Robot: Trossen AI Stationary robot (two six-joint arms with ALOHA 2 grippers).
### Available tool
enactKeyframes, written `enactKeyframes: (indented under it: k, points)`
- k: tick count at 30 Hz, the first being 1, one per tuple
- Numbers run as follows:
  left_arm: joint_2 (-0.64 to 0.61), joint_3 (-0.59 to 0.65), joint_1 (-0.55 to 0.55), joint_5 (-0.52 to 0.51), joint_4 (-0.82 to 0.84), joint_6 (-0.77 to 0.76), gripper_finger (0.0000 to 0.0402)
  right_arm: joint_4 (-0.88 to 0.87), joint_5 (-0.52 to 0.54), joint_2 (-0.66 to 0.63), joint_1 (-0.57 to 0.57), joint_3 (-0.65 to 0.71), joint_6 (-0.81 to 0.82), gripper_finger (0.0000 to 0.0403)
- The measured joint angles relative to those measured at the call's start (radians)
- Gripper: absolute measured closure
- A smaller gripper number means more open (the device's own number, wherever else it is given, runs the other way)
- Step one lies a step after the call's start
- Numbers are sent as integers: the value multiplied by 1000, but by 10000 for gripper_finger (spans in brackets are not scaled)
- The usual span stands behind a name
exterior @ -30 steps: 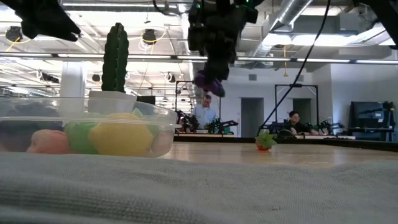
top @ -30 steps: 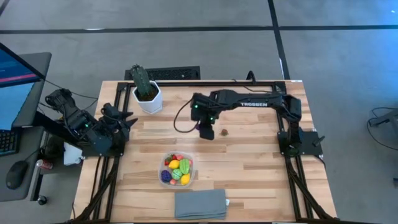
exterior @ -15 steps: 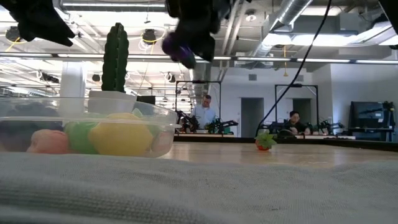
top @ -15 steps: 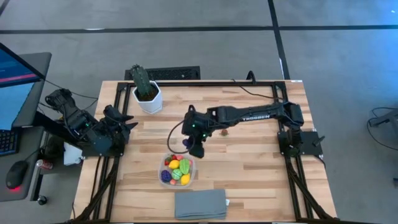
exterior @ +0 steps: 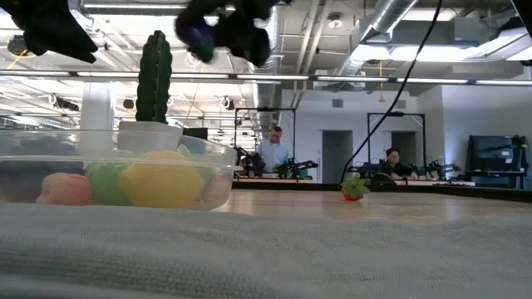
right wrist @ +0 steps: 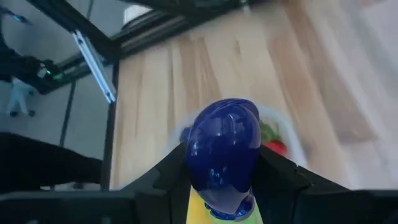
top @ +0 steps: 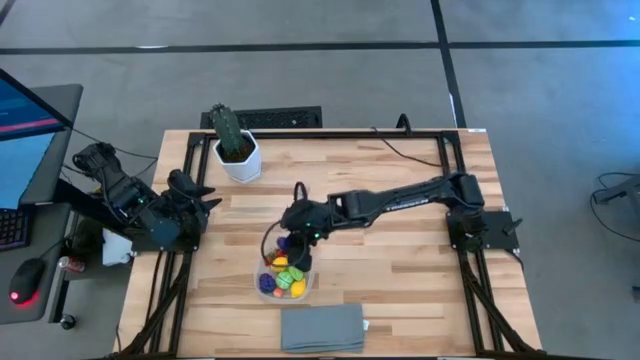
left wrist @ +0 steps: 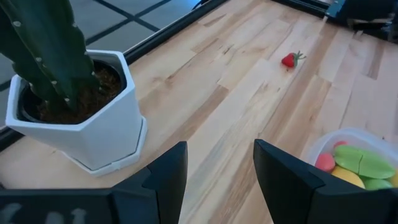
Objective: Pick and placing Produce into tupperware
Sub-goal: Put the eggplant into the transparent bin
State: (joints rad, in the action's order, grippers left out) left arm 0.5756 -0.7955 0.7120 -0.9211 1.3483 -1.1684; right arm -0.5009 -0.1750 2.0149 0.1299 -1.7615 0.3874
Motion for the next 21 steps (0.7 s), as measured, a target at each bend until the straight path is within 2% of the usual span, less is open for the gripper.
enactKeyframes:
  k: [14,21]
  points:
    - [0,0,0,0,7,25,228,224,21,126,61,1,143,236]
    - [0,0,0,0,8,51,228,268,29,152,84,1,182,236]
